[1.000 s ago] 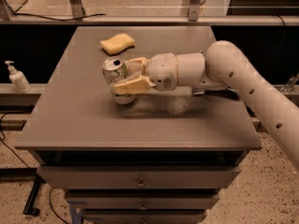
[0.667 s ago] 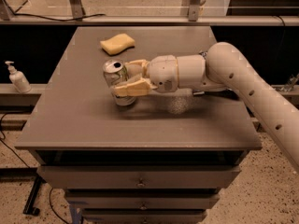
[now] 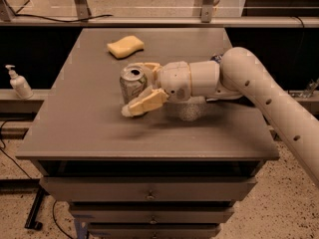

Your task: Place 7up can upright

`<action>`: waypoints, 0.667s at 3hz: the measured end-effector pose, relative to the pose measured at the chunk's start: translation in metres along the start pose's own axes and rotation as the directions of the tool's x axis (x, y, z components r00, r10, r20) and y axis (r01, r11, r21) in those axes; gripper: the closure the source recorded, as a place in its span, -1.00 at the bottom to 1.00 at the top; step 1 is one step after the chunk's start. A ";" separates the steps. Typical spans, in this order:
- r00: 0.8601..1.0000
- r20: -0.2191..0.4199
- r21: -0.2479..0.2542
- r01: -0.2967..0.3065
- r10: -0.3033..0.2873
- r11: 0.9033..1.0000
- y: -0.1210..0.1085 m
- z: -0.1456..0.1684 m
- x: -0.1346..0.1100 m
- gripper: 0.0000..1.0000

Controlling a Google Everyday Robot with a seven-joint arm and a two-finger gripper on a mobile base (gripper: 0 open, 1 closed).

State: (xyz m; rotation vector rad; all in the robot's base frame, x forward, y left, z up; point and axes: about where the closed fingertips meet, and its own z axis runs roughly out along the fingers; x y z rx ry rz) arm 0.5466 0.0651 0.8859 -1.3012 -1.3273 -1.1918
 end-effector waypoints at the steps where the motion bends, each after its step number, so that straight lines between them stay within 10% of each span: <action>1: 1.000 0.011 -0.023 0.005 -0.005 1.000 -0.002 -0.010 0.001 -1.00; 2: 0.999 0.042 -0.097 0.025 -0.021 0.995 -0.007 -0.043 0.009 -1.00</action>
Offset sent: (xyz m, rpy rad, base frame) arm -0.0141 -0.1042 0.0331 -0.0817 -0.1559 -0.2171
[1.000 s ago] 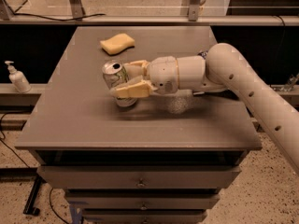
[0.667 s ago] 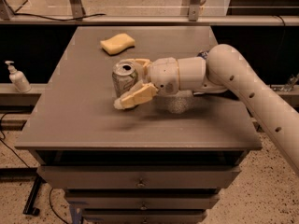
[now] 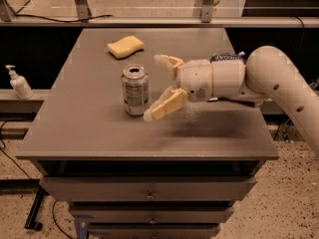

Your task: Place 7up can upright

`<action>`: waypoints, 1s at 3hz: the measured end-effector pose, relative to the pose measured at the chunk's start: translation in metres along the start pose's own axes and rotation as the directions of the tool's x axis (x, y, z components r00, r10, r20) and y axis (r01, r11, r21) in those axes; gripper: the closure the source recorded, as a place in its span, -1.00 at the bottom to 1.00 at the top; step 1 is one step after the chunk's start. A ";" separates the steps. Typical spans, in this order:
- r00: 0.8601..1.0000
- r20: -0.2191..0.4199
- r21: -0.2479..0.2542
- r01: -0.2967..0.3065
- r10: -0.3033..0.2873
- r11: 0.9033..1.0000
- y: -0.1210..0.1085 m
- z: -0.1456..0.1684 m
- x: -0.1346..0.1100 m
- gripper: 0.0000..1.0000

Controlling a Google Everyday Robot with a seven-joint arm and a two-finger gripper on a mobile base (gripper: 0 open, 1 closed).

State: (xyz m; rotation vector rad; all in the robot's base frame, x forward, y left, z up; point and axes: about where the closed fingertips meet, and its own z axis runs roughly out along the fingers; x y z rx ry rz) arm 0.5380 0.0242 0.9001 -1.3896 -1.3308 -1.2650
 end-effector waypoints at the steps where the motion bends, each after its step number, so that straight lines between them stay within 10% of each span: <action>1: 1.000 0.031 -0.118 0.006 -0.002 0.993 -0.011 -0.051 0.007 -1.00; 3: 0.998 0.028 -0.172 -0.055 0.060 0.984 -0.012 -0.079 0.002 -1.00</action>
Offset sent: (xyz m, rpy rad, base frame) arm -0.0153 -0.0400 0.0129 -0.0205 -0.0191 -0.0999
